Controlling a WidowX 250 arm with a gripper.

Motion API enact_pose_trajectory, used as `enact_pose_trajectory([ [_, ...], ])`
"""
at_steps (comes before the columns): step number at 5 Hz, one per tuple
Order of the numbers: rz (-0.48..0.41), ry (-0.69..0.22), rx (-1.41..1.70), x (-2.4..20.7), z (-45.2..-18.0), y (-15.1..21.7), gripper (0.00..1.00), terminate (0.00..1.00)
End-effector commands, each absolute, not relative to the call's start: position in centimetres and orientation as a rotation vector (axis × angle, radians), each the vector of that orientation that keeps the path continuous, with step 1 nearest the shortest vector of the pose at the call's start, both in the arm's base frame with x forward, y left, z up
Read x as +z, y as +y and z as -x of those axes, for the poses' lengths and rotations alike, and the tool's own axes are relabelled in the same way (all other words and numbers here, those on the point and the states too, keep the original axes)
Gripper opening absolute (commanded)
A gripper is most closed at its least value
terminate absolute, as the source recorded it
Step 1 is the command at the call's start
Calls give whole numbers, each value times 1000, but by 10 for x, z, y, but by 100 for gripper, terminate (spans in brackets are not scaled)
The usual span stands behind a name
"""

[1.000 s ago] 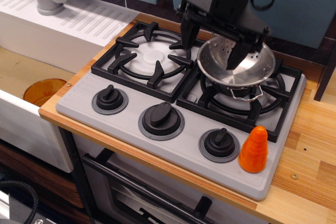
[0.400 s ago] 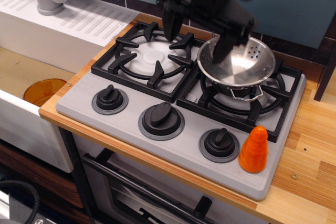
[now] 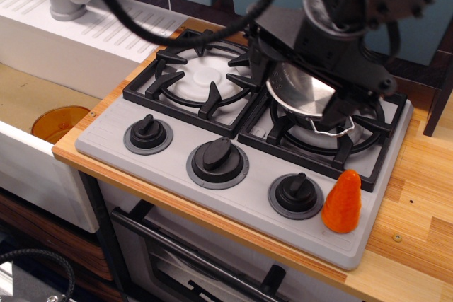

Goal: End effector transition from pot or pan to object

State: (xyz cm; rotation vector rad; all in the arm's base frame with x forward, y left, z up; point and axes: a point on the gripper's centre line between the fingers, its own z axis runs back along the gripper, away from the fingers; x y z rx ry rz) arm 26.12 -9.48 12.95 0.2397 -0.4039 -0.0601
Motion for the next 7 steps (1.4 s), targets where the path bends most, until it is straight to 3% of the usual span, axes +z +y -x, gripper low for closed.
enact_pose_trajectory([
  [1,-207,-420,-41,148,-270,-120,100,0],
  [3,-199,-402,-55,150,-278,-135,100,0],
  [4,-196,-359,-69,137,-276,-136,100,0],
  [5,-165,-345,-103,103,-262,-126,100,0],
  [7,-160,-342,-87,78,-240,-131,100,0],
])
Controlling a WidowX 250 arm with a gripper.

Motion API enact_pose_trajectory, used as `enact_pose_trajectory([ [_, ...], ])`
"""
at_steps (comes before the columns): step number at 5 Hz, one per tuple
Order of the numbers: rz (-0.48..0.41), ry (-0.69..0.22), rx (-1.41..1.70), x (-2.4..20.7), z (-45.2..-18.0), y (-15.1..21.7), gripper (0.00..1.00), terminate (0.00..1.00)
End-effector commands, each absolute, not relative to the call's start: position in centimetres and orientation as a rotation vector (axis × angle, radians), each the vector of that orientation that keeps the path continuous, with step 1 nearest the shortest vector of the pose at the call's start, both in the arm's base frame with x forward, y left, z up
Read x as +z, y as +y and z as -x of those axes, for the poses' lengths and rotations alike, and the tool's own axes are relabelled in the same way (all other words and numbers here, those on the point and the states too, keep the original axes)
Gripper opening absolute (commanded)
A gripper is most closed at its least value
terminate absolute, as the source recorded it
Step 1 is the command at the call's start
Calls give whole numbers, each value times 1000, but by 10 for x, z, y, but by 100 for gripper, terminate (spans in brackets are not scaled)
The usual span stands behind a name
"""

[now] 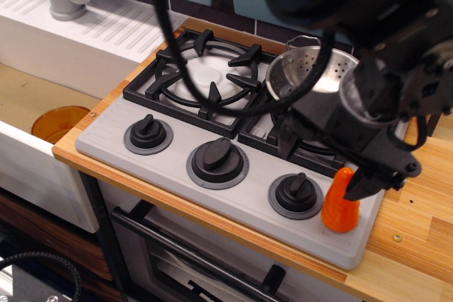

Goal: End effector transition from pot or pan to object

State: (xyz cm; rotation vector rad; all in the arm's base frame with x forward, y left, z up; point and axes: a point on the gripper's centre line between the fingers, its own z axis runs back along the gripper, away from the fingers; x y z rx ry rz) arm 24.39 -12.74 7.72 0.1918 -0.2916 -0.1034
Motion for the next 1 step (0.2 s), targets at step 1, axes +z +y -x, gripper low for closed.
enact_pose_trajectory([
  [1,-143,-335,-76,68,-251,-130,100,100],
])
